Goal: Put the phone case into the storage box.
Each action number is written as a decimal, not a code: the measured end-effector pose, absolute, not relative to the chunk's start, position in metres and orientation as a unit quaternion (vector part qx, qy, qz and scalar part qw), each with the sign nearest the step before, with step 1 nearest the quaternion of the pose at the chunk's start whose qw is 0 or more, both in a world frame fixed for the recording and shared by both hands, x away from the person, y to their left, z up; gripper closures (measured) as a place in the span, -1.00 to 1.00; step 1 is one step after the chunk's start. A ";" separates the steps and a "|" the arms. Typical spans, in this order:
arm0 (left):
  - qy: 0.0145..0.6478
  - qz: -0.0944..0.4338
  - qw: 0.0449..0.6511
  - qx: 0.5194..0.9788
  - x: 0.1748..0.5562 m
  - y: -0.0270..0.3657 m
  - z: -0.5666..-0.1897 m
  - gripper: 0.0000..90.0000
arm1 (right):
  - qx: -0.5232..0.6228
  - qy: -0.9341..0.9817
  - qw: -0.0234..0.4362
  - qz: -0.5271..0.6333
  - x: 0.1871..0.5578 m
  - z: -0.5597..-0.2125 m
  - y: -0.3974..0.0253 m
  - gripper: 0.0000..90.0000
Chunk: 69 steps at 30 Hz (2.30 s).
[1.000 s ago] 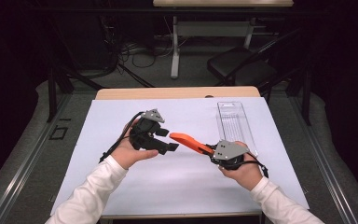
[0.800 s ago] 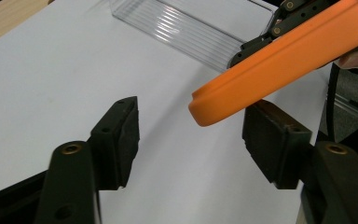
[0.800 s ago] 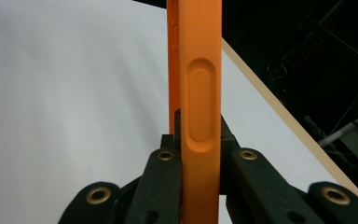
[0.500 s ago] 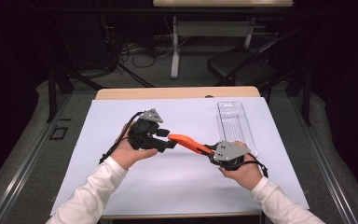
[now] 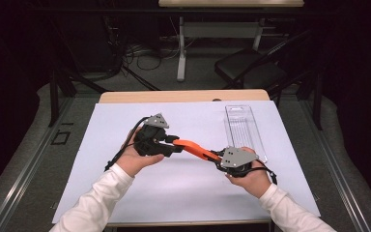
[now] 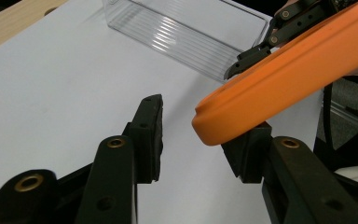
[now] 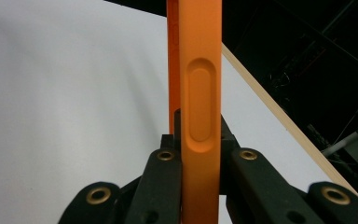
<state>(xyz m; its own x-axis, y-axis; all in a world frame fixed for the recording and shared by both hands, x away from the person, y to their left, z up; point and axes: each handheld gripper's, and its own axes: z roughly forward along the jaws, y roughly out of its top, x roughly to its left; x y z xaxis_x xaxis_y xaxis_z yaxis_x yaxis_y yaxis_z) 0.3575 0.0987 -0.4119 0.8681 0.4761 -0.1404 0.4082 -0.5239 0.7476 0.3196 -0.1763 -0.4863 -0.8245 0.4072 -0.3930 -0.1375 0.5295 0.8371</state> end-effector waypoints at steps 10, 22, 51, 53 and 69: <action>0.256 0.018 0.432 0.864 0.357 0.101 -0.412 0.58 | 0.084 0.824 0.283 0.484 0.320 -0.486 -0.176 0.91; 0.262 0.014 0.451 0.853 0.357 0.103 -0.414 0.62 | 0.086 0.822 0.282 0.487 0.321 -0.486 -0.176 0.91; 0.263 0.051 0.468 0.842 0.348 0.101 -0.414 0.79 | 0.098 0.820 0.276 0.492 0.320 -0.487 -0.176 0.90; 0.263 0.052 0.469 0.842 0.348 0.100 -0.415 0.79 | 0.100 0.820 0.274 0.492 0.321 -0.488 -0.176 0.89; 0.265 0.058 0.463 0.844 0.348 0.099 -0.414 0.80 | 0.108 0.821 0.270 0.491 0.321 -0.488 -0.174 0.59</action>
